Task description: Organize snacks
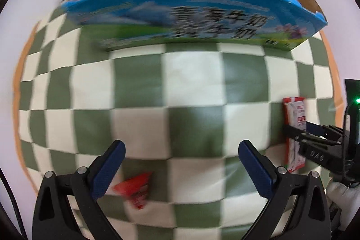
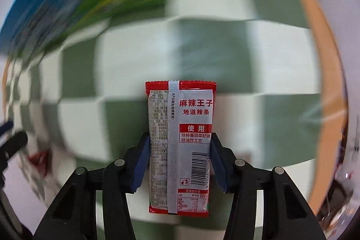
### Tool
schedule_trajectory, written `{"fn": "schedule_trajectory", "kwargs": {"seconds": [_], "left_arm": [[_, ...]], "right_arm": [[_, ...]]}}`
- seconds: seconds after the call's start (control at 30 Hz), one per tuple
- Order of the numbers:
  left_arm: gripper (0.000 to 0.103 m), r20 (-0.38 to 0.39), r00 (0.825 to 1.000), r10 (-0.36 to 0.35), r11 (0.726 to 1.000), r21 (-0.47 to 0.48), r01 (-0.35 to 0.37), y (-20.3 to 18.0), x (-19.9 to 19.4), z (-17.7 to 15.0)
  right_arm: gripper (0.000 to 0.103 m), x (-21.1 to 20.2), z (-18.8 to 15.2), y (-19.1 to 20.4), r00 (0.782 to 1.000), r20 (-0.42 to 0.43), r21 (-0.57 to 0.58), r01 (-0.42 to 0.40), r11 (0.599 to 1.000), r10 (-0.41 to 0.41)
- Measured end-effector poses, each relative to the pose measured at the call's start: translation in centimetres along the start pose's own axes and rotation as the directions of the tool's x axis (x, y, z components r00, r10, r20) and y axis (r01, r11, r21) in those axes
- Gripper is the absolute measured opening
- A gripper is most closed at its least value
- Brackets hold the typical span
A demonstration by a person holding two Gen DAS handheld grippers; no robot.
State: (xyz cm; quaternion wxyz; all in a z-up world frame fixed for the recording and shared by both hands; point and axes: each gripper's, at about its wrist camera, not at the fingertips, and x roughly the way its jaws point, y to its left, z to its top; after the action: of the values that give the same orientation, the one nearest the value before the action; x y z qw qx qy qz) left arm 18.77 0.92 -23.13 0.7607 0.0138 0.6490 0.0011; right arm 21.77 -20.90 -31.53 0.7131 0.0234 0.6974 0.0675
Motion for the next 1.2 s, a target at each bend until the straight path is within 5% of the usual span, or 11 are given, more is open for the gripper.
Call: {"fn": "schedule_trajectory", "kwargs": {"seconds": [0.23, 0.5, 0.57, 0.63, 0.7, 1.0, 1.2], "left_arm": [[0.103, -0.108, 0.994, 0.034, 0.998, -0.04, -0.038, 5.6, 0.9, -5.4], [0.103, -0.196, 0.979, -0.047, 0.992, -0.125, 0.023, 7.2, 5.8, -7.9], [0.094, -0.218, 0.97, -0.106, 0.986, -0.148, 0.074, 7.3, 7.4, -7.9], [0.065, -0.238, 0.961, -0.138, 0.978, -0.188, 0.094, 7.4, 8.5, -8.0], [0.052, -0.223, 0.965, -0.138, 0.978, -0.186, 0.096, 7.3, 8.5, -7.9], [0.052, -0.182, 0.966, -0.186, 0.975, -0.152, 0.16, 1.5, 8.4, -6.1], [0.062, -0.216, 0.962, -0.166, 0.984, -0.1, 0.147, -1.4, 9.9, -5.1]], "right_arm": [[0.054, 2.0, -2.8, 7.4, 0.996, -0.054, -0.144, -0.073, 0.987, 0.066], [0.059, 2.4, -3.1, 8.4, 0.995, -0.073, -0.156, -0.074, 0.985, 0.064], [0.059, 2.6, -3.0, 8.8, 0.995, -0.08, -0.145, -0.077, 0.986, 0.066], [0.059, 2.8, -2.9, 8.9, 0.994, -0.084, -0.135, -0.084, 0.987, 0.073], [0.059, 2.8, -2.8, 8.6, 0.992, -0.089, -0.124, -0.097, 0.988, 0.086], [0.051, 1.6, -2.4, 5.1, 0.996, -0.067, -0.033, -0.068, 0.997, 0.065], [0.06, 2.5, -2.8, 2.9, 0.988, -0.114, 0.022, -0.097, 0.995, 0.099]]}}
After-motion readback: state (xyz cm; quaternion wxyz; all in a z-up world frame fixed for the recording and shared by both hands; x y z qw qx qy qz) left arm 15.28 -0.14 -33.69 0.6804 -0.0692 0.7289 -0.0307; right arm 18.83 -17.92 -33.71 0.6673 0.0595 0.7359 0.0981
